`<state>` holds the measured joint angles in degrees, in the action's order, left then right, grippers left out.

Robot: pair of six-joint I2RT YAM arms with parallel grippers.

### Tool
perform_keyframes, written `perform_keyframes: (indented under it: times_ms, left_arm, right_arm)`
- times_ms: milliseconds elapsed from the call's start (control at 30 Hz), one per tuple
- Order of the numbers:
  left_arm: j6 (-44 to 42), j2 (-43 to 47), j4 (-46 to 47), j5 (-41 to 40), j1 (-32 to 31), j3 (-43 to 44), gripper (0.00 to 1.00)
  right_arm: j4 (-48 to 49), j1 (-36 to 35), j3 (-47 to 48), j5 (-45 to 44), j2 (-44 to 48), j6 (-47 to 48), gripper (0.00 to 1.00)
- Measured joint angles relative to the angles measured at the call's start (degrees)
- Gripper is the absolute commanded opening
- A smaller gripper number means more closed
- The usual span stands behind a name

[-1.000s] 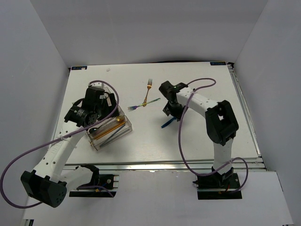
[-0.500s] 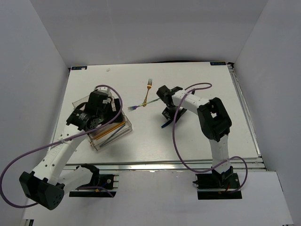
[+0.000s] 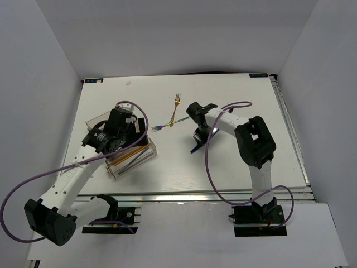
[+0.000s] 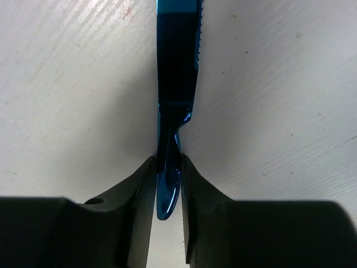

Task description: Sort the eating utensils into containers

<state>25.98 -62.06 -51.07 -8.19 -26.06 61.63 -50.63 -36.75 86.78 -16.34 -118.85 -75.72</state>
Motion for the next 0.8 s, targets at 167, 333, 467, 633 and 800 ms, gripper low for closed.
perform_keyframes:
  times_ms: [167, 333, 467, 633, 800]
  left_arm:
    - [-0.1, -0.8, -0.4, -0.5, 0.0, 0.9, 0.98]
    - [-0.3, -0.8, -0.4, -1.4, 0.0, 1.3, 0.98]
    - [-0.5, -0.7, -0.4, -1.6, 0.0, 1.3, 0.98]
    - [-0.5, -0.5, -0.6, -1.9, 0.0, 1.3, 0.98]
    - [-0.5, -0.5, -1.3, -2.4, 0.0, 1.3, 0.98]
  right_arm:
    - [2.9, -0.1, -3.7, 1.0, 1.9, -0.9, 0.1]
    - [7.6, -0.6, -9.3, 2.3, 5.2, -2.2, 0.0]
    - [8.9, -1.1, -10.6, 2.1, 6.3, -2.3, 0.0]
    - [9.4, -2.6, -10.8, 0.4, 7.4, -2.2, 0.0]
    - [9.3, -4.0, -10.8, -0.7, 7.6, -1.8, 0.0]
